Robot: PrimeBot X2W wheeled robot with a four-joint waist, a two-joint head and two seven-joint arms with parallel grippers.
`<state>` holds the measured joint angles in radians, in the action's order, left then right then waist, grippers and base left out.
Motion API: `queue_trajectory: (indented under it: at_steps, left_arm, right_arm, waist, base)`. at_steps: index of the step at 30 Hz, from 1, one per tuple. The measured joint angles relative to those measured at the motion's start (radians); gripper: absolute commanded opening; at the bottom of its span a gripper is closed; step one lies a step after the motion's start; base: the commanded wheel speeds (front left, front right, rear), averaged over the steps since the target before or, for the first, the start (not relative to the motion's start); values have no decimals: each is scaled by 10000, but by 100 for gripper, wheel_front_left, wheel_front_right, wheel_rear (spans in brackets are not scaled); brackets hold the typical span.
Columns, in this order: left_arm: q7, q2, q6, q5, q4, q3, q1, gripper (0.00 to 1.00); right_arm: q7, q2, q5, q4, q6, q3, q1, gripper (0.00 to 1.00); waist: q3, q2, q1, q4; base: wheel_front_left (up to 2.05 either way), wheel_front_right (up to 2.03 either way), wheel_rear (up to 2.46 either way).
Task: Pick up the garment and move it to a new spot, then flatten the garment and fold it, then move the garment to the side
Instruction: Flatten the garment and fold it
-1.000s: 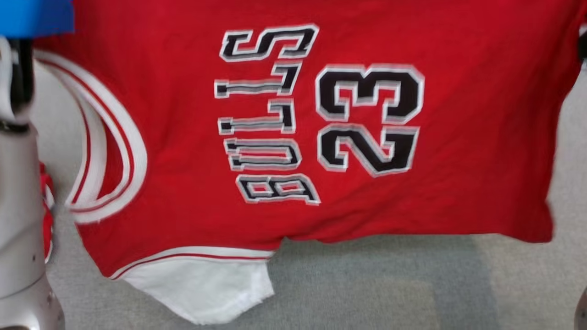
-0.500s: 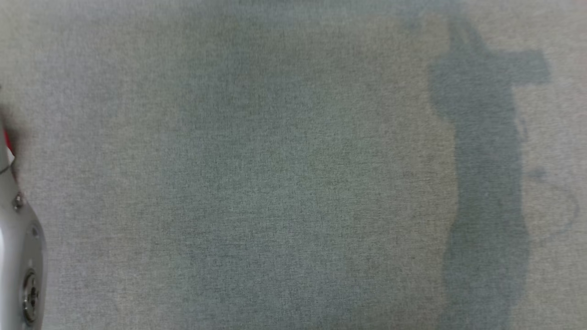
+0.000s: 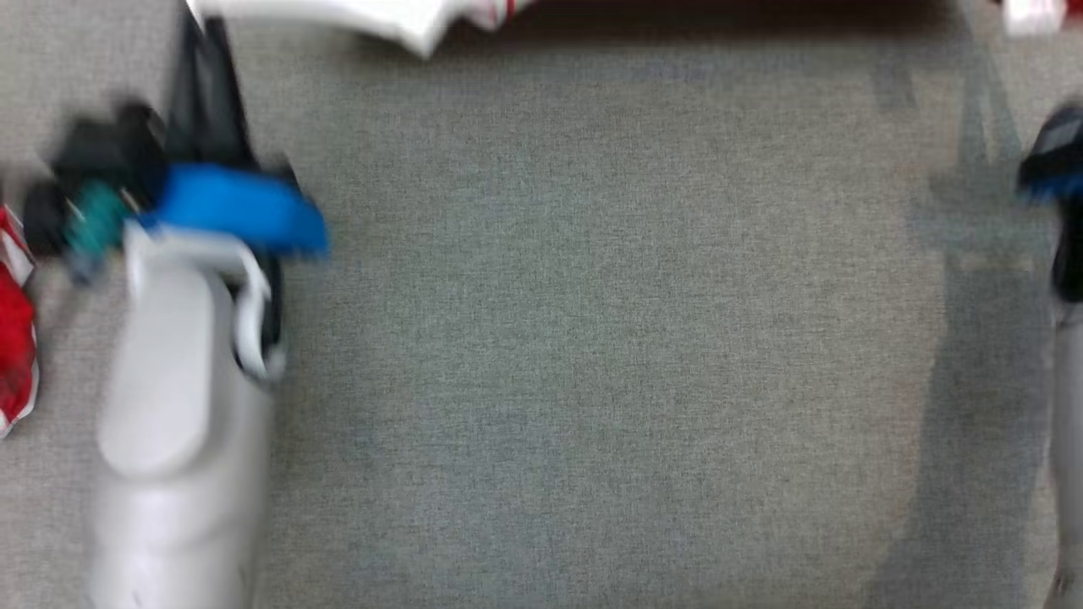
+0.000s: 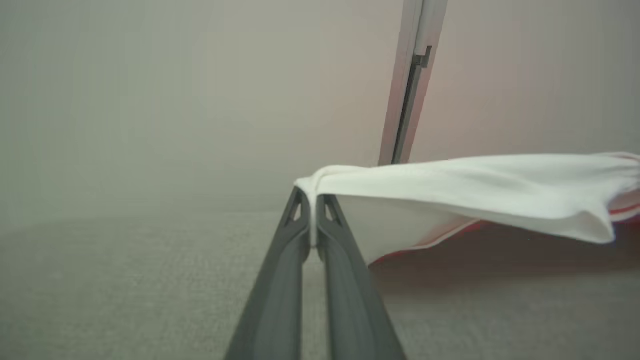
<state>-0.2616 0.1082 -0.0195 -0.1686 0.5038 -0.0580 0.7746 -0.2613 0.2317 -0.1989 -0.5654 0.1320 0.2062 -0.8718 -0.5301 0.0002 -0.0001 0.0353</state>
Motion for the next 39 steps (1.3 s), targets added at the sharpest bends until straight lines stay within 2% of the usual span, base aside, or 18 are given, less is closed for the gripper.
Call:
queue_trajectory:
  at_steps: [2,8,20,30,39]
  left_arm:
    - [0,-127,-176,61,-125,-67,-1146,0]
    - [0,-372,-343,119,-127,36,-3595,0]
    - [-2,-617,-240,-155,357,-15,-6776,0]
    - [-2,-614,-79,-270,510,-4,-8674,0]
    - [-4,-598,-197,-261,-280,-313,-9231,0]
  right_arm:
    - [2,-182,-192,153,-2,102,1070,0]
    - [2,-656,-694,602,0,173,3557,0]
    - [2,-1081,-1246,616,0,71,6932,0]
    - [0,-1298,-1471,635,-2,-734,9026,0]
    - [-2,-1258,-1611,1064,-2,-1062,9650,0]
  waist:
    - [164,1,0,15]
    - [909,-1,0,91]
    - [3439,-6,-4,441]
    - [5177,-7,-3,302]
    - [5441,-4,0,-9]
  base:
    - [0,0,0]
    - [0,0,0]
    - [0,0,0]
    - [0,0,0]
    - [0,0,0]
